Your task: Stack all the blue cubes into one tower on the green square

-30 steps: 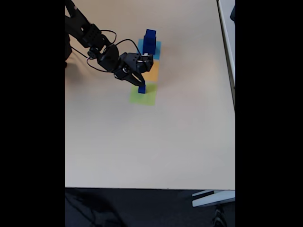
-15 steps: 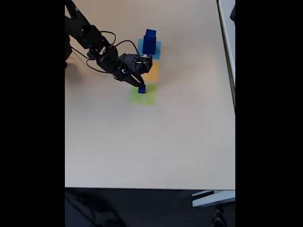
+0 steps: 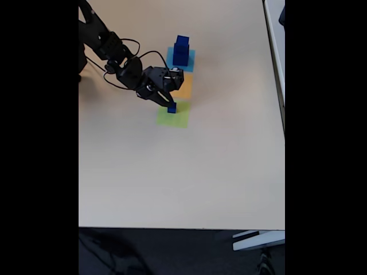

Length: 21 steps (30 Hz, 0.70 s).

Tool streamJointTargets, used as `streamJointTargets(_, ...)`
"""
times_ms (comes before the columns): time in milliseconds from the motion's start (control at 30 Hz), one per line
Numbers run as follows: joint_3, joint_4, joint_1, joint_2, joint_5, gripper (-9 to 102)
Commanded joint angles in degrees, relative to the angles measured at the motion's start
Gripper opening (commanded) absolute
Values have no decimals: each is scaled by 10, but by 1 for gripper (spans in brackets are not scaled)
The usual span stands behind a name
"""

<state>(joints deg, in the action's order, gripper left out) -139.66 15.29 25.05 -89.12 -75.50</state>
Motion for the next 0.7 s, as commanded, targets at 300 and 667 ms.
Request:
streamJointTargets(300,5,17,2,-1,2,0)
streamJointTargets(667,7,18,2,-1,4,0)
